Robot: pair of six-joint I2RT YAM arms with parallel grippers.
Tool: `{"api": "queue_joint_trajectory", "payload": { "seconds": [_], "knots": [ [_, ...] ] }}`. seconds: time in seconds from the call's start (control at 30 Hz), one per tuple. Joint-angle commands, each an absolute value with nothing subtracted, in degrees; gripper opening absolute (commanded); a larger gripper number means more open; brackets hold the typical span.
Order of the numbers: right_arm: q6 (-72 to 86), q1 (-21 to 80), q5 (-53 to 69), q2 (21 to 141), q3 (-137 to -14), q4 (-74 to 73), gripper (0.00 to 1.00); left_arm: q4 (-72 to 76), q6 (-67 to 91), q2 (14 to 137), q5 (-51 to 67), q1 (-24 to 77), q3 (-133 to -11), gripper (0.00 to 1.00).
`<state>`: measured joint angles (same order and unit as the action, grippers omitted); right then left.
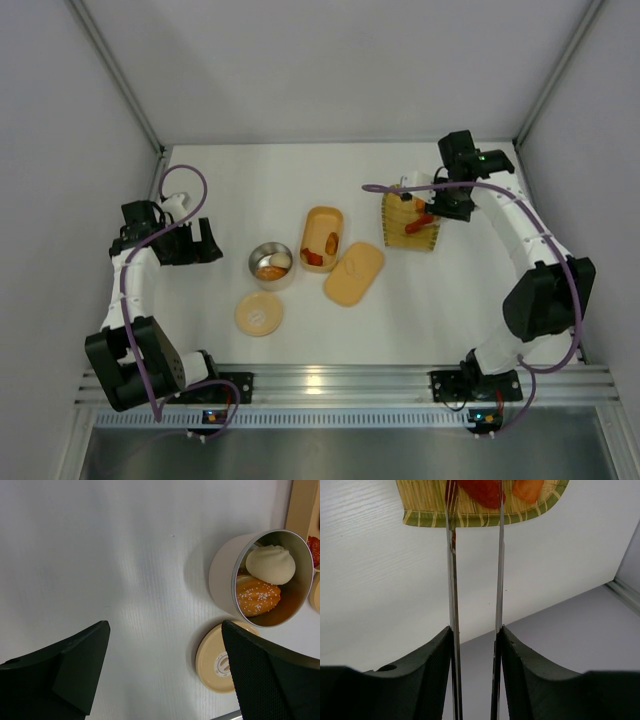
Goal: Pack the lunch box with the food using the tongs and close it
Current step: Pick up the fake food from the plate.
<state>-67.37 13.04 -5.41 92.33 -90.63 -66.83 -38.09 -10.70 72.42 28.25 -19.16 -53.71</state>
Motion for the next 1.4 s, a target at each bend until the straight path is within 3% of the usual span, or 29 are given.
{"api": "queue_joint_trajectory", "payload": {
  "seconds": [0.0,0.47,1.37],
  "knots": [
    [-66.1,14.8,-6.6,93.0,-90.6,-61.5,0.41,-35.7,-10.8,72.4,29.3,-19.6,-53.2,0.98],
    [-68.1,15.9,-7.7,93.2,-88.2,-61.2,0.4,-35.3,-10.7,72.9,29.4,-19.6,-53.3,0.98],
    [-63.7,13.9,-6.3,101.2,-95.2,-62.5,0.36,-35.6,-11.5,73.0,28.7,-19.6,-53.4,0.98]
  ]
}}
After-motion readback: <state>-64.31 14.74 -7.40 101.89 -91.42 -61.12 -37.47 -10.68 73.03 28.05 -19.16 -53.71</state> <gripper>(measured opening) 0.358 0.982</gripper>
